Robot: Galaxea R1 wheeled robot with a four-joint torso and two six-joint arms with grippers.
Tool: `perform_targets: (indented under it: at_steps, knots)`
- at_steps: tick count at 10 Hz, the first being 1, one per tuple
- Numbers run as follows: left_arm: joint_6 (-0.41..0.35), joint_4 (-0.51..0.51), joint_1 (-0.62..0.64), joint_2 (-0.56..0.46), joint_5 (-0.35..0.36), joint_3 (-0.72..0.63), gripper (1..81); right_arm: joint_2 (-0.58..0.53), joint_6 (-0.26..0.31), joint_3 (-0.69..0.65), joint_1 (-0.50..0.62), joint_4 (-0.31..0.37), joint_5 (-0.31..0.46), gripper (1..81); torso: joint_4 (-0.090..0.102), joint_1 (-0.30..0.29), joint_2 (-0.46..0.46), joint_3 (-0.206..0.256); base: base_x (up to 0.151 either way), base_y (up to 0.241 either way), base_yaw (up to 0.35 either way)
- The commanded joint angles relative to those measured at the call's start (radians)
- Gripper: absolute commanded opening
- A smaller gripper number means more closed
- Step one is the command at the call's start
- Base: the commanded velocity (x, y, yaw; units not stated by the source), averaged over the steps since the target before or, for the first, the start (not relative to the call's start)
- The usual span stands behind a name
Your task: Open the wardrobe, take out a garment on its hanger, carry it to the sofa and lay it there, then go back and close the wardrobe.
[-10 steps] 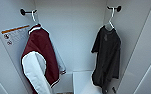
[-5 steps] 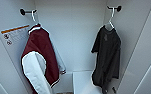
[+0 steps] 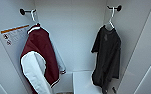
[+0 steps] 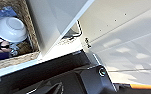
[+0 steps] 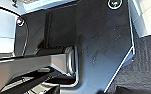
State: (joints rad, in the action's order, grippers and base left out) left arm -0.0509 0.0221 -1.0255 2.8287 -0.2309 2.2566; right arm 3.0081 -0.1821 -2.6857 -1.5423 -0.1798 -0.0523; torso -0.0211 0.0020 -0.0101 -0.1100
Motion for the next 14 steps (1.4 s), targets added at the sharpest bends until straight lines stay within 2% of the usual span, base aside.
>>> perform_targets:
  at_steps: [1,5,9,14]
  knots:
    - [0.017,0.006,0.215,-0.049,-0.165,-0.067,81.1,0.002,0.000,0.003,0.038,0.003,0.055,81.1,0.000,0.000,0.000,0.000,0.000,0.000,0.000]
    - [0.083,0.005,0.380,-0.078,-0.223,-0.173,81.1,0.004,-0.002,0.002,0.044,0.002,0.057,81.1,0.000,0.000,0.000,-0.001,0.000,0.000,0.000]
    - [0.195,0.001,0.569,-0.133,-0.292,-0.290,81.1,0.001,-0.002,-0.006,0.052,0.003,0.060,81.1,0.000,0.000,0.002,-0.002,0.000,0.000,0.000]
    - [0.311,0.001,0.804,-0.070,-0.349,-0.285,81.1,0.007,-0.002,-0.003,0.050,0.005,0.060,81.1,0.000,0.001,0.002,-0.002,0.000,0.000,0.000]
